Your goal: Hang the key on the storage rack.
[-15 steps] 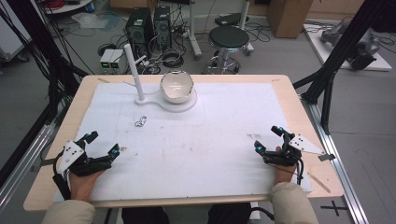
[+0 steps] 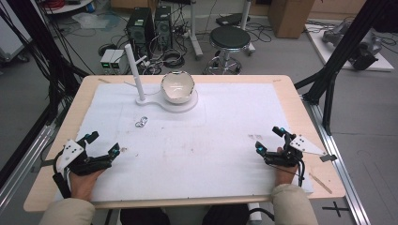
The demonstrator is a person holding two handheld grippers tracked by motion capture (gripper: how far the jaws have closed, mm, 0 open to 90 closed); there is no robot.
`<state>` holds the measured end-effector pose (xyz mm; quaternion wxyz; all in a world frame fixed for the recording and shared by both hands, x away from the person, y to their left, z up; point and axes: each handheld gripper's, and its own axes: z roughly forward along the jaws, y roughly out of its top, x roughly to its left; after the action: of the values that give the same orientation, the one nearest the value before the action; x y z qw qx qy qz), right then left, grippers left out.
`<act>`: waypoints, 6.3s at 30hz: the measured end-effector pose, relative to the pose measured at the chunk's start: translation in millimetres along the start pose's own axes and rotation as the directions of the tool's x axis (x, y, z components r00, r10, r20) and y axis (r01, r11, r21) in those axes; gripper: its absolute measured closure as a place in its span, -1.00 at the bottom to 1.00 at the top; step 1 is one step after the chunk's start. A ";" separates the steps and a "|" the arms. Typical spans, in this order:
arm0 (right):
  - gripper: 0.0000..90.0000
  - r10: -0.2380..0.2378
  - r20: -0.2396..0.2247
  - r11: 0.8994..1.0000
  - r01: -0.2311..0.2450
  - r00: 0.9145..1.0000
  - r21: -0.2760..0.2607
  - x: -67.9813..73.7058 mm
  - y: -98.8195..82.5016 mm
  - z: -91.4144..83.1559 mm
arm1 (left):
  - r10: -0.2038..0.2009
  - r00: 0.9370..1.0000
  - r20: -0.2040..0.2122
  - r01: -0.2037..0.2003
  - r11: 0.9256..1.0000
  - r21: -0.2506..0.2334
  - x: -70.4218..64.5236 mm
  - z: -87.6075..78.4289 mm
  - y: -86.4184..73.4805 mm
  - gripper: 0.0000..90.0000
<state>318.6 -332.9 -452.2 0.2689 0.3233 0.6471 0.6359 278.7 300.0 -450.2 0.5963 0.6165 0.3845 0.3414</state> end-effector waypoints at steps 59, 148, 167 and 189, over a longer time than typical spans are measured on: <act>-0.99 -0.001 -0.002 1.000 0.001 1.000 0.000 0.9 -0.1 0.0 | 0.135 0.900 0.414 -0.409 0.588 0.697 22.4 181.0 66.2 -0.76; -0.99 -0.004 -0.002 1.000 0.004 1.000 0.002 1.1 -0.1 -0.1 | 0.018 0.886 0.463 -0.277 0.821 0.498 56.5 159.4 165.1 0.97; -0.99 -0.004 0.000 1.000 0.004 1.000 0.002 1.0 -0.1 0.0 | -0.056 0.892 0.449 -0.183 0.863 0.470 84.9 186.2 180.7 0.97; -0.99 -0.002 0.001 1.000 0.002 1.000 0.005 0.9 -0.1 -0.1 | -0.050 0.901 0.430 -0.184 0.854 0.487 91.0 196.0 170.0 0.97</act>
<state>317.9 -332.3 -452.2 0.2690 0.3236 0.6488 0.6340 505.3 288.7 -294.9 0.4659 0.8262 0.2992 0.1034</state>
